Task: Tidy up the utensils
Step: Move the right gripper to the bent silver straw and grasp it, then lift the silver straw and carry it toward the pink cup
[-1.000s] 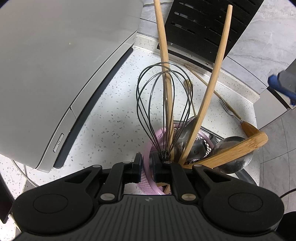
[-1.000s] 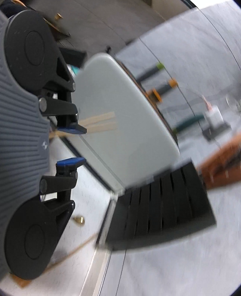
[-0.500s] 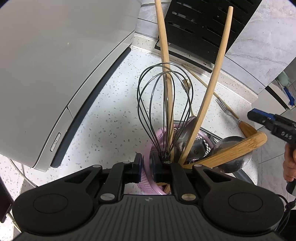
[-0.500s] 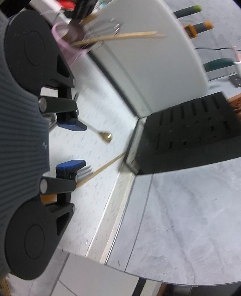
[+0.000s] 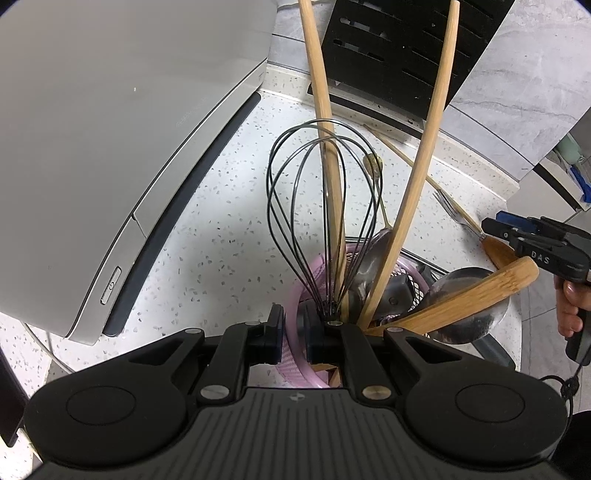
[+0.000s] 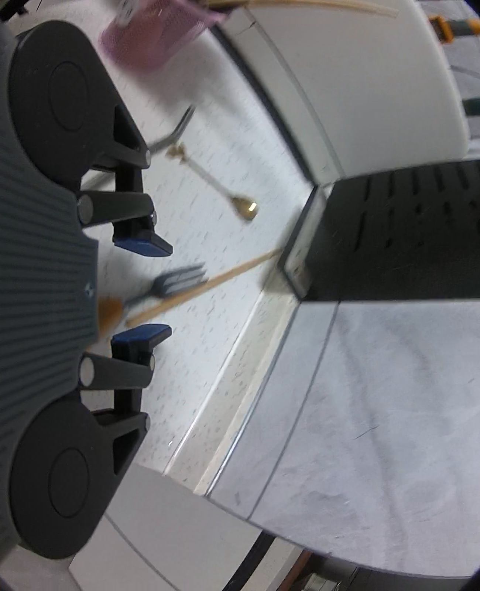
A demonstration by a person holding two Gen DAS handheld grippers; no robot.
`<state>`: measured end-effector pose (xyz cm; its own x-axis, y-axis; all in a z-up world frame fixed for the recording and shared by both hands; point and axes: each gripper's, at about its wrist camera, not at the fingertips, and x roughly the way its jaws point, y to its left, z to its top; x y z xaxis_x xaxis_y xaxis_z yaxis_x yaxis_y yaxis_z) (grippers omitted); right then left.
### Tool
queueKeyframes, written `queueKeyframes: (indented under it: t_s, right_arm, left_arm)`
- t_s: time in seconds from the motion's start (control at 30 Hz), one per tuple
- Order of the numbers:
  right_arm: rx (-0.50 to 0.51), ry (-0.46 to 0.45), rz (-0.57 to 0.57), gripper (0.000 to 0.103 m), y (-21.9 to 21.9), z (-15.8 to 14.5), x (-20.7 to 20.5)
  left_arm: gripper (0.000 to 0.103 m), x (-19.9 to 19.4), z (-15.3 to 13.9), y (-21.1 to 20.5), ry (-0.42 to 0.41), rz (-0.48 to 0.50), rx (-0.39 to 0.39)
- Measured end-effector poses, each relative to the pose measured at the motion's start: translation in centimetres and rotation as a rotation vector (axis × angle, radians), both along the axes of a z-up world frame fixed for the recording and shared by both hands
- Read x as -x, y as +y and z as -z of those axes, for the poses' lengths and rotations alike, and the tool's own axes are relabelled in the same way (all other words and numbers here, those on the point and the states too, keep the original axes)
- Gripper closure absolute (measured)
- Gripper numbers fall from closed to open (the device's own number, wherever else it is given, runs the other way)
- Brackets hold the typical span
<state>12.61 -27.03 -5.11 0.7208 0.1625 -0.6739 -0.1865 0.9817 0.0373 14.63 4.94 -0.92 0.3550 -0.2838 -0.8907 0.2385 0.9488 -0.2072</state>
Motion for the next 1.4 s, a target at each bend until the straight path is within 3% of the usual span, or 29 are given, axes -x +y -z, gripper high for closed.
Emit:
queueKeyframes:
  t_s: [0.1, 0.2, 0.37, 0.5, 0.6, 0.93, 1.4]
  right_arm:
    - [-0.053, 0.016, 0.026, 0.064, -1.1, 0.2, 0.0]
    - [-0.094, 0.032, -0.036, 0.064, -0.6, 0.0, 0.6]
    - [-0.001, 0.067, -0.252, 0.066, 3.3, 0.9, 2.0]
    - [0.044, 0.082, -0.372, 0.079, 5.7, 1.6, 2.8]
    - [0.078, 0.085, -0.380, 0.088, 6.3, 1.9, 2.6]
    - [0.118, 0.132, -0.356, 0.099, 5.9, 1.6, 3.0]
    - [0.156, 0.235, -0.389, 0.099, 2.5, 1.2, 6.8]
  left_arm:
    - [0.091, 0.0, 0.0, 0.1, 0.000, 0.002, 0.001]
    - [0.091, -0.1, 0.0, 0.0, -0.001, 0.003, -0.002]
    - [0.091, 0.0, -0.1, 0.0, 0.001, 0.000, 0.000]
    - [0.091, -0.1, 0.0, 0.1, 0.001, 0.000, 0.003]
    - [0.091, -0.1, 0.0, 0.1, 0.001, 0.002, 0.003]
    - [0.091, -0.1, 0.0, 0.1, 0.000, 0.001, 0.003]
    - [0.091, -0.1, 0.0, 0.2, 0.001, 0.005, 0.007]
